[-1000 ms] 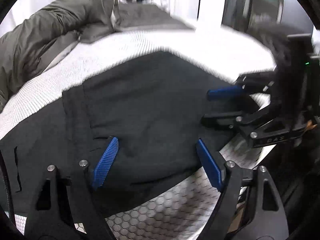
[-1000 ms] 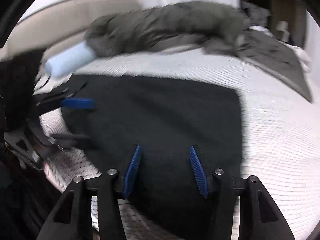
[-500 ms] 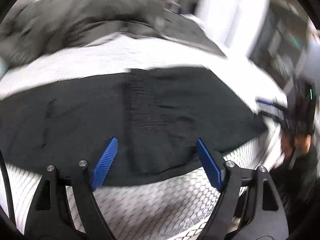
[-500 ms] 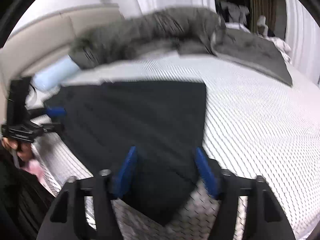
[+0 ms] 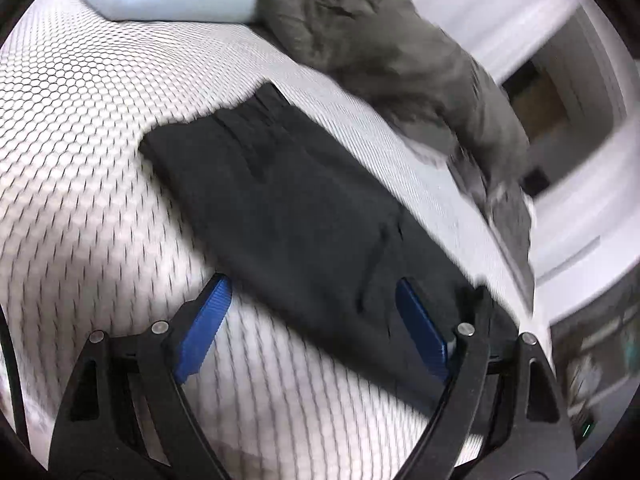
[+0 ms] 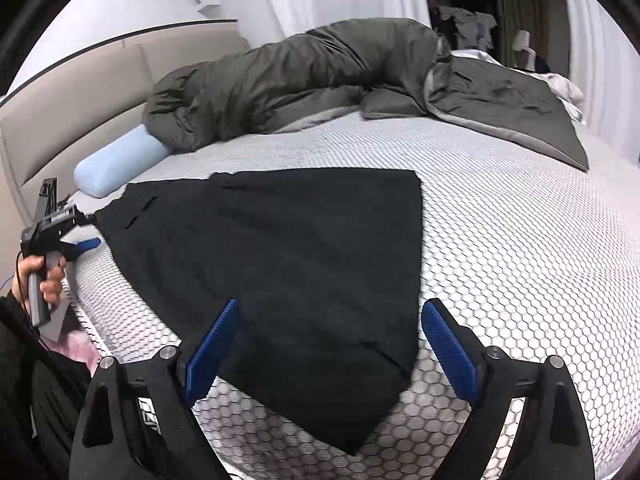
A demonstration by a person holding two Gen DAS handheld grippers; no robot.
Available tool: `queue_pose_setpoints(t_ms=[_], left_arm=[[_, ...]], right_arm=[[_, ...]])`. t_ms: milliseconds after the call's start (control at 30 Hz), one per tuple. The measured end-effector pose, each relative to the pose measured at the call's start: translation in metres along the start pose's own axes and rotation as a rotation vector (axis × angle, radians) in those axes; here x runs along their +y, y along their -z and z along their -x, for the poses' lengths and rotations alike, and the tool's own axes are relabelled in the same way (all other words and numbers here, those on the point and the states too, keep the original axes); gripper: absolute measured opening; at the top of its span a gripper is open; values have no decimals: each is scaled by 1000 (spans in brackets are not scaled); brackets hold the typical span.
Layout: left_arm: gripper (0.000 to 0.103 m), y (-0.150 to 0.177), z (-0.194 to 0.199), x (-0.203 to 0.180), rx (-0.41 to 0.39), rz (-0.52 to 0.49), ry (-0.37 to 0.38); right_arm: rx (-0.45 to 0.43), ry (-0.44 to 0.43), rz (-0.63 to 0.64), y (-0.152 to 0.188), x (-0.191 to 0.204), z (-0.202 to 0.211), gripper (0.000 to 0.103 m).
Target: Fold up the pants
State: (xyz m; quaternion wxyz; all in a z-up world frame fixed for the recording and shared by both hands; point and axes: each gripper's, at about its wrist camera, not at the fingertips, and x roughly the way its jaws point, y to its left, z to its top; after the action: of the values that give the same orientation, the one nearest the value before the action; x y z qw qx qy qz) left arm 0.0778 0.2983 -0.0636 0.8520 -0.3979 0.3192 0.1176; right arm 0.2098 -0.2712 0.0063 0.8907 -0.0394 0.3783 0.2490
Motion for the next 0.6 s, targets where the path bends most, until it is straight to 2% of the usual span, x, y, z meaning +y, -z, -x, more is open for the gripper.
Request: queue_pose_setpoints(t_ms=[33,100,167,200,267,333,467,533,600], left_arm=[[75,-8,-7,4,-8,27,-9],[54,-22,-18,5,-31,60,-40],[8,-25,-23,-6,-57,13,-88],[3,-25,-22,-19,-80,-34,-118],[1,-22,-8,-38,-116,-87,-86],[0,-16,12,-73,-152,-160,-39],[0,13,52,-167,-197,-345,97],[0,33,61,-216,-184,-435,173],[0,69,54,-277,-120,-550,269]], right_arm=[[9,2,-1,-2,0,-4,93],[18,3,7,-3,1,-7,93],[15,0,17,-5,0,-8,93],[12,-3,19,-6,0,-8,93],[8,-7,19,-7,-1,-8,93],[2,-6,15,-12,-3,-11,93],[-8,-7,6,-11,-6,-7,93],[-17,-2,-2,-11,-9,-5,93],[-26,9,-20,-12,-15,-2,93]])
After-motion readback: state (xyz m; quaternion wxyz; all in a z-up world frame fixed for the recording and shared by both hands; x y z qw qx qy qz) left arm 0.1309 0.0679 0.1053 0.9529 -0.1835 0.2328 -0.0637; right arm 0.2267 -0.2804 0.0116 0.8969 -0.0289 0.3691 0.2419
